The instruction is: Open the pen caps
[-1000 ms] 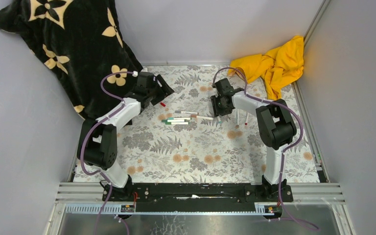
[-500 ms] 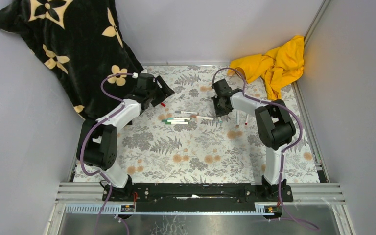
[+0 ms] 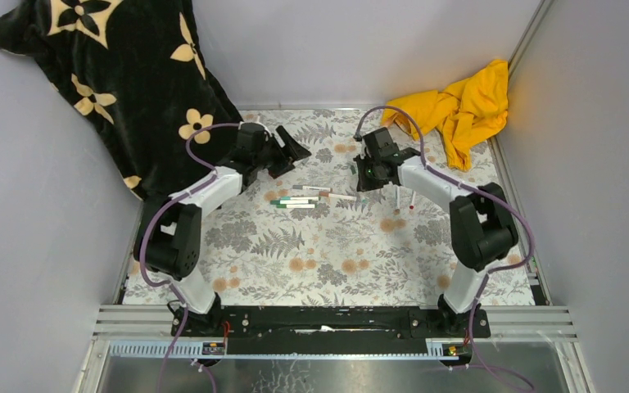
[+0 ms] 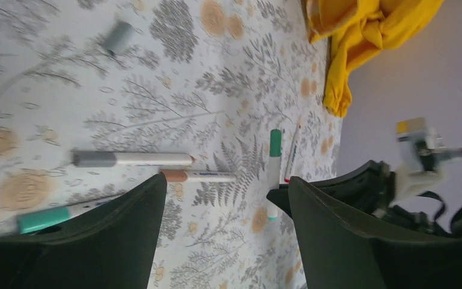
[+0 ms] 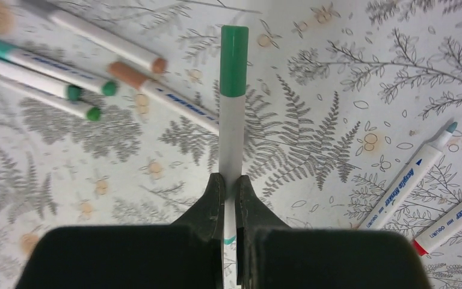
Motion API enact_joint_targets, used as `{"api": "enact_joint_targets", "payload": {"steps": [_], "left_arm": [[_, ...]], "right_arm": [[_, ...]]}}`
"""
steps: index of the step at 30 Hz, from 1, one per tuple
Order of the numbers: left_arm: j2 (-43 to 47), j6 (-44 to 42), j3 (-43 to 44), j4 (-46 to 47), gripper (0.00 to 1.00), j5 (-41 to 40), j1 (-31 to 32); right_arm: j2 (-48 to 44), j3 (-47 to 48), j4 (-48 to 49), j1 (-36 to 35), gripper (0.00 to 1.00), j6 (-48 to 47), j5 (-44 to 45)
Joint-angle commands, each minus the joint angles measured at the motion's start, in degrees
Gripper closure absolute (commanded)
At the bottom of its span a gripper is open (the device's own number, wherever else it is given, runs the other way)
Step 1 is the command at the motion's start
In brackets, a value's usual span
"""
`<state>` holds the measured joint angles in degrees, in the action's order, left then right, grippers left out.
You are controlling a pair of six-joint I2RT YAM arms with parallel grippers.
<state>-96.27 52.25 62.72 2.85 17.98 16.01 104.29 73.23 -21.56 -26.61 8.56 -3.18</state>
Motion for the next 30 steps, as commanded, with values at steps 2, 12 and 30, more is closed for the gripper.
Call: {"api": "enact_joint_targets", "payload": {"steps": [2,12,30], "left_arm": [[-2.44,2.13,2.28,4.51,0.19,4.44,3.71],[-3.9,3.91,3.43,5.7,0.19,3.36,7.96],[-5.02,5.64,3.87,6.54,0.24,1.24,10.79]], "right_arm": [[-6.38,1.31,0.81,-1.94,1.0,0.55,-6.71],[-7.58,2.75,1.9,-5.91,1.0,2.15,-9.02],[-9.0,4.15,3.8,-7.43,1.0,4.11,-11.42]]}}
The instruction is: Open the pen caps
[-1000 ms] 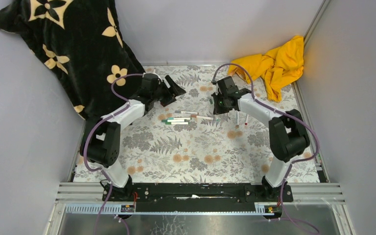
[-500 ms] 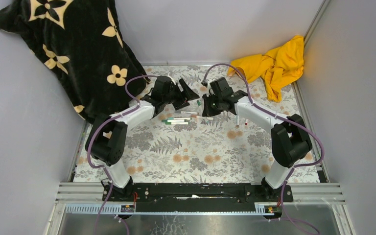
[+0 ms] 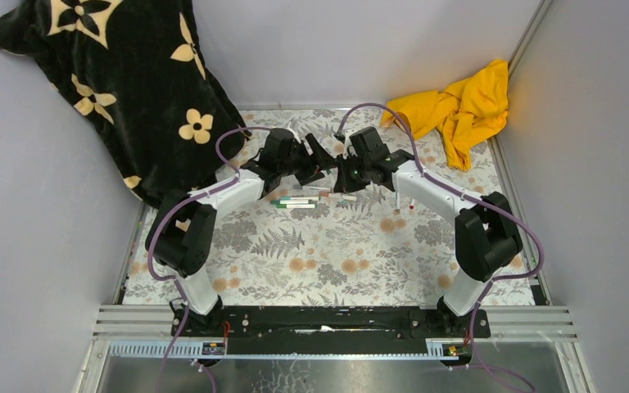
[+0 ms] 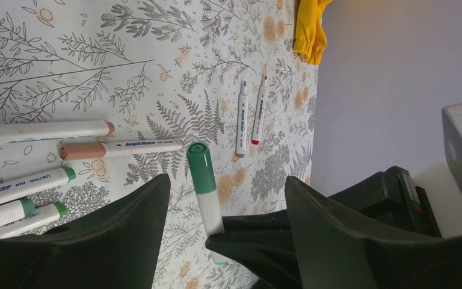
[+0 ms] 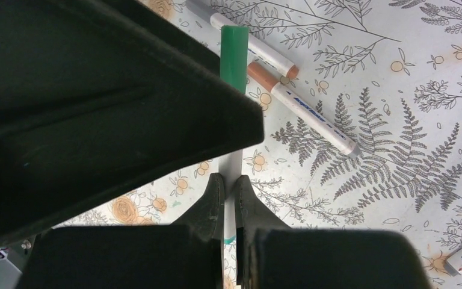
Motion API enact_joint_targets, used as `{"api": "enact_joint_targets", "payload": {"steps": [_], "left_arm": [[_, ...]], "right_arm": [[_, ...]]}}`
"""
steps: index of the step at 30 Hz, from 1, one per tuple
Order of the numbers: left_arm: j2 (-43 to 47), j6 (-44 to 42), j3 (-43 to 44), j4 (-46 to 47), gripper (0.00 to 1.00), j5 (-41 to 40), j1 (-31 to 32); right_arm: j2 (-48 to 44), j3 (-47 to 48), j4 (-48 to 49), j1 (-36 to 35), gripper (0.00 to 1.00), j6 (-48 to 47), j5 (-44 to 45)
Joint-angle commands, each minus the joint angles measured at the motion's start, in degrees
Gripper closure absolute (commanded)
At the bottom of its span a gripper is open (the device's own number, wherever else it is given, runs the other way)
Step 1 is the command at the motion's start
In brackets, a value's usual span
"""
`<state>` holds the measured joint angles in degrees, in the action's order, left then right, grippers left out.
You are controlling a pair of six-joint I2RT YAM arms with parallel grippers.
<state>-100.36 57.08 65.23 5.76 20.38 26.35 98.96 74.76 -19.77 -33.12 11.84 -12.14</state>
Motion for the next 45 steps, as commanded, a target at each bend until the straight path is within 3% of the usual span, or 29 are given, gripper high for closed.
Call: {"api": "enact_joint_targets", "payload": {"steps": [1,10,29,33,36,40,45], "left_arm": [[-0.98,0.96,1.34,3.76,0.25,-1.36,0.51],[-1.51,2.19,1.44,4.95,0.39,-1.74,0.63],[-0.21,1.49,1.11,5.26,1.0,-2.57,0.81],[-0.27,0.86,1.25,5.31,1.0,-2.26,1.05],[-0.34,0.92,1.29,5.39,1.0,-1.93,1.24],[-0.11,1.1,1.54,5.57,1.0,-0.9,1.51],[0.24,1.52,2.01,5.66,1.0,0.03,1.84]], "right_arm": [[-3.79,2.66,2.01,-1.0,1.0,0.82,-2.6],[-6.11,1.97,2.09,-1.42,1.0,1.0,-3.03],[-6.67,0.38,1.67,-1.61,1.0,0.27,-2.64],[-7.01,0.16,2.04,-1.61,0.98,0.04,-2.71],[-6.58,0.82,2.45,-1.67,0.82,-0.06,-3.62],[-5.59,1.91,3.2,-1.68,0.7,0.2,-4.42],[-4.71,2.77,3.85,-1.62,0.68,0.47,-5.05]]}}
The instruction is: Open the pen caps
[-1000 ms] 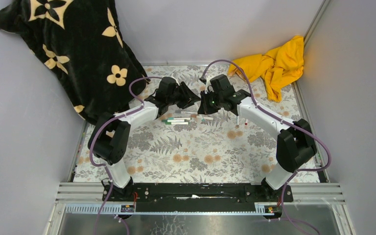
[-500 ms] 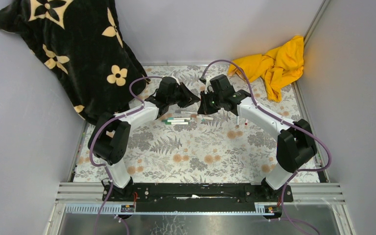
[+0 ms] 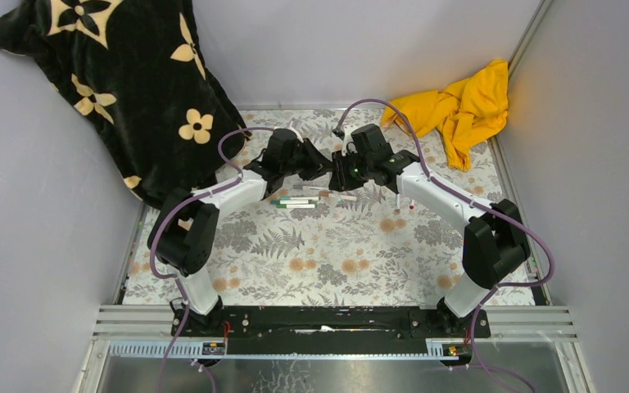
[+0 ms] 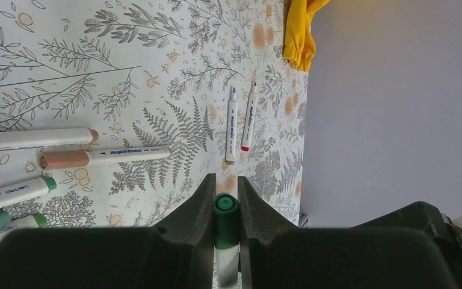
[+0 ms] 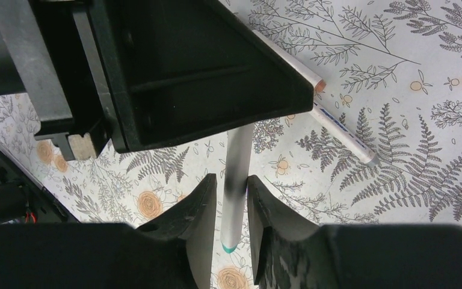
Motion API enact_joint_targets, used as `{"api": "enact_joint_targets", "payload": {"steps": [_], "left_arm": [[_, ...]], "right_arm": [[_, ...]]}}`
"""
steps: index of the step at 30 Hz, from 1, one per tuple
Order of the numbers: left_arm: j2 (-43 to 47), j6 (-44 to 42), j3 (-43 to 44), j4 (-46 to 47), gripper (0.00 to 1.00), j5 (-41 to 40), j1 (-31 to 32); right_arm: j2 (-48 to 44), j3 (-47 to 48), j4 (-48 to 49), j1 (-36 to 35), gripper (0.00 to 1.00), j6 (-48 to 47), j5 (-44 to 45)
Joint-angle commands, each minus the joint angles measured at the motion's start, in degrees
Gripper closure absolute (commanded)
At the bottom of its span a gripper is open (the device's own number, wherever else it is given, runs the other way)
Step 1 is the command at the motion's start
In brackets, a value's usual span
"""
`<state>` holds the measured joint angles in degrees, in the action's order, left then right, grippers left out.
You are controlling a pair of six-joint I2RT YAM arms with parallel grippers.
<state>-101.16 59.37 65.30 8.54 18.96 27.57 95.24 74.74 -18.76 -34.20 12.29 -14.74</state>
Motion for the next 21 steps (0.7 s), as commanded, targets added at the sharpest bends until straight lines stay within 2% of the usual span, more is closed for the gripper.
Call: {"api": "enact_joint_targets", "payload": {"steps": [1,12,13,15,17,21], "left_arm": [[1.12,-0.64,1.94,2.89,1.0,1.5,0.64],[2.2,4.19,0.39,7.32,1.0,5.04,0.79],[2.43,4.47,0.31,7.59,1.0,5.15,0.81],[2.61,4.65,0.49,7.43,1.0,5.65,0.82],[2.67,4.45,0.8,6.89,1.0,5.41,0.75],[2.32,1.83,1.89,4.46,1.0,2.9,-0.43]], "right_arm": [[-0.94,2.84,3.01,-0.56,0.68,0.17,-2.46],[0.45,2.25,6.02,-0.6,0.71,1.17,-3.16],[0.61,2.11,6.35,-0.53,0.72,1.3,-3.19],[0.6,1.64,6.98,-0.56,0.83,1.65,-2.97],[0.5,1.19,7.22,-0.52,1.0,1.69,-2.71],[0.06,-0.3,6.13,-0.55,1.0,1.23,-1.51]]}}
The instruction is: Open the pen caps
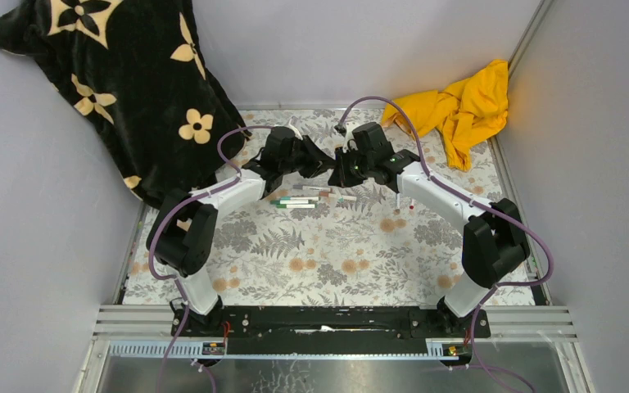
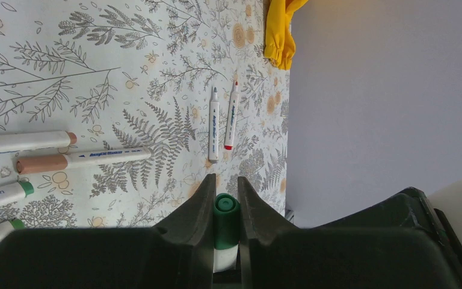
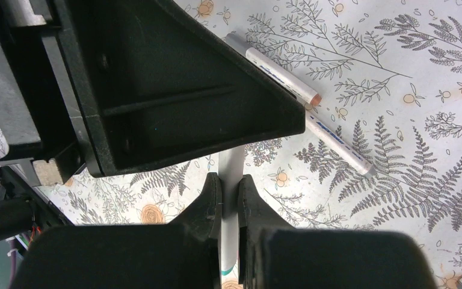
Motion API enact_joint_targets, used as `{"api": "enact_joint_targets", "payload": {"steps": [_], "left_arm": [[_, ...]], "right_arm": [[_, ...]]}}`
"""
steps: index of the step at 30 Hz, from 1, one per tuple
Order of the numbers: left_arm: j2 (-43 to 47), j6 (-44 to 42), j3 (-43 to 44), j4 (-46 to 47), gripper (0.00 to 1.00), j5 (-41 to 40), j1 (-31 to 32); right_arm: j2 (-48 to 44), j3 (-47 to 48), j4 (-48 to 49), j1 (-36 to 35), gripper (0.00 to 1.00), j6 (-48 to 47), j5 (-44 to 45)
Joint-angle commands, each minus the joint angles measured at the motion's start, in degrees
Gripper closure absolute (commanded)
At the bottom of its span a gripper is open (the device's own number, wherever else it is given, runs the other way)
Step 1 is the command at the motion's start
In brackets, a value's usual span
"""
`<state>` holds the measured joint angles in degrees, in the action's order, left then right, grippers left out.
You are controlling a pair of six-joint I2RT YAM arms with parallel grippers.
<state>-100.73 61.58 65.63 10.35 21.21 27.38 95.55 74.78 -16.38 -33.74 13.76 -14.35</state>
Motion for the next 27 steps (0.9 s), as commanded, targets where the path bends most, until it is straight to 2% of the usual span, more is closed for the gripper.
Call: {"api": "enact_joint_targets", "payload": {"steps": [1,6,13,20,27], "left_arm": [[1.4,-1.08,1.91,2.27,1.0,0.43,-1.05],[-2.73,-2.56,2.6,5.94,1.0,5.7,-7.04],[-7.97,-13.34,13.01,-4.08,1.0,8.19,-10.53],[-11.17,-22.85,20.75,-14.74,1.0,4.61,-10.52],[-10.06,-20.83,17.67,-14.3,1.0,-1.11,-10.27]], "right_arm": [[-0.46,-0.93,3.41,-1.02,1.0,-0.52,-1.64],[-1.86,-4.94,2.8,-0.89,1.0,-1.65,-1.53],[-3.06,-8.42,1.21,-0.48,1.0,-3.11,-1.94],[-2.57,-8.35,-0.98,-0.45,1.0,-4.43,-2.25],[-2.47,-8.63,-0.76,-0.45,1.0,-3.65,-2.39]]}}
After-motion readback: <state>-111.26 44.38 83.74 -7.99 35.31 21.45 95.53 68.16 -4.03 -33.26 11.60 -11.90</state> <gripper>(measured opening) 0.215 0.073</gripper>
